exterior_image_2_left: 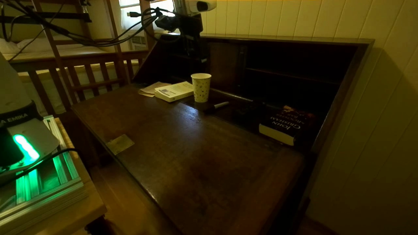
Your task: Move the cup from the desk to the cabinet top
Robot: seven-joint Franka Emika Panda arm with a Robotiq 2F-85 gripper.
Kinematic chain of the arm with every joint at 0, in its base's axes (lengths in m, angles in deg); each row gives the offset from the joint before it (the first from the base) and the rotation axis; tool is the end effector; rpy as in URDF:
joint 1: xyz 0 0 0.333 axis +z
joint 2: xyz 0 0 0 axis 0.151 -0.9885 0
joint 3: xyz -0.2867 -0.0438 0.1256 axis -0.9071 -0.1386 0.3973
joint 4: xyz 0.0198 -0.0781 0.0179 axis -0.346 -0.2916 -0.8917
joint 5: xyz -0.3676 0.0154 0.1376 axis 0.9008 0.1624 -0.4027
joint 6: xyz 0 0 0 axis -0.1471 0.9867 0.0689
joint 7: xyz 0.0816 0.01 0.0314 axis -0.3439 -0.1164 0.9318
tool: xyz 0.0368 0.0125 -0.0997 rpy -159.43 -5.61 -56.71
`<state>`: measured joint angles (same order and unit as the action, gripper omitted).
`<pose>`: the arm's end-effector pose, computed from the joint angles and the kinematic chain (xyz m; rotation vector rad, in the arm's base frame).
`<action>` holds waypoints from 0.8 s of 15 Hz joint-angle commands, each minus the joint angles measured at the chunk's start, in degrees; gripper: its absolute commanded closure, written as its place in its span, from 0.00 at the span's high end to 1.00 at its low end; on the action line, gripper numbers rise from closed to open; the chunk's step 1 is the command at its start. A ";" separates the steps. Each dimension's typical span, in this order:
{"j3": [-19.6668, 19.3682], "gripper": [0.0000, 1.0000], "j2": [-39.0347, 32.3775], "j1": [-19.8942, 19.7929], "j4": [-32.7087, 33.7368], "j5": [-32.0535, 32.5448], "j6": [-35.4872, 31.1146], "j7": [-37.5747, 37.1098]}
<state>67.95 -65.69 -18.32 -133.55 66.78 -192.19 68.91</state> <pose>0.4943 -0.1625 0.3574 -3.0653 0.4617 -0.3623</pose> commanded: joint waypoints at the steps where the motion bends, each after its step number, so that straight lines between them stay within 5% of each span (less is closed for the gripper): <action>1: -0.75 1.00 -1.48 -0.10 -0.73 -2.60 -3.51 2.06; 12: -0.74 1.00 -3.85 -0.34 -0.27 -1.97 -5.18 2.43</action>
<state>67.13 -69.59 -18.60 -133.85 64.64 -197.50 71.54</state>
